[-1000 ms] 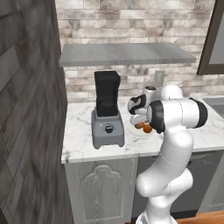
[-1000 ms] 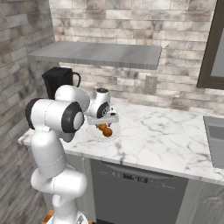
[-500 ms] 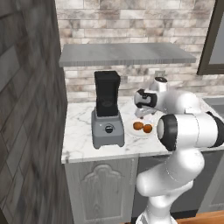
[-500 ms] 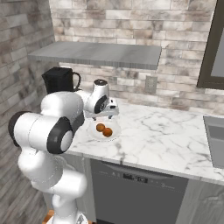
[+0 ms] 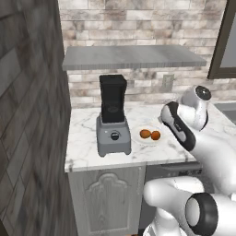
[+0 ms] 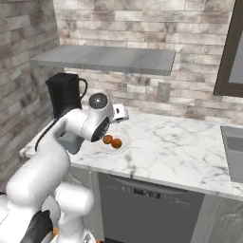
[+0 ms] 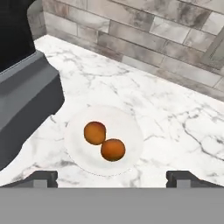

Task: Pick the mango and tangerine from the fridge and place them on the plate next to the blender to make a fruit smoothie.

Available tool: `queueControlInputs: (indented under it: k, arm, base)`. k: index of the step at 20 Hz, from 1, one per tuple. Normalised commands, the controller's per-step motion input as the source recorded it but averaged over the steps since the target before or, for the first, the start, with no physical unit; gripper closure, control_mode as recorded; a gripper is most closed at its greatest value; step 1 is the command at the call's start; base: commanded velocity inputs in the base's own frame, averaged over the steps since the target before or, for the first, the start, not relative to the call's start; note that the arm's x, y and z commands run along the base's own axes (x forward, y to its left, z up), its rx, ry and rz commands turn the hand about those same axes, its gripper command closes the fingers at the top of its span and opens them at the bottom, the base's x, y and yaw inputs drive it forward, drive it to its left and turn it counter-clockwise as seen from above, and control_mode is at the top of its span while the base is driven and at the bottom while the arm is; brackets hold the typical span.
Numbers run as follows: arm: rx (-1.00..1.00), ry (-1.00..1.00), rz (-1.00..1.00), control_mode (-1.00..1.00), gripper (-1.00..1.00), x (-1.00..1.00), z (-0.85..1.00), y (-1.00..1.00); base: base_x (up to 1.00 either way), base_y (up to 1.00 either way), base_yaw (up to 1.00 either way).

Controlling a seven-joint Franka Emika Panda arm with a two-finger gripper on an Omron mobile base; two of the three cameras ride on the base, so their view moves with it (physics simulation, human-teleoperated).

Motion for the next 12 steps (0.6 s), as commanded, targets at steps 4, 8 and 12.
queueControlInputs:
  k: [4, 8, 12]
  arm:
    - [0.00, -0.42, 0.00, -1.00, -1.00, -1.00, 0.57, -0.58]
    - [0.00, -0.39, 0.00, -1.00, -1.00, -1.00, 0.70, -0.58]
    - [0.00, -0.36, -0.01, -1.00, -1.00, -1.00, 0.81, -0.57]
  base:
    - [0.00, 0.00, 0.00]
    - [0.00, 0.00, 0.00]
    - [0.00, 0.00, 0.00]
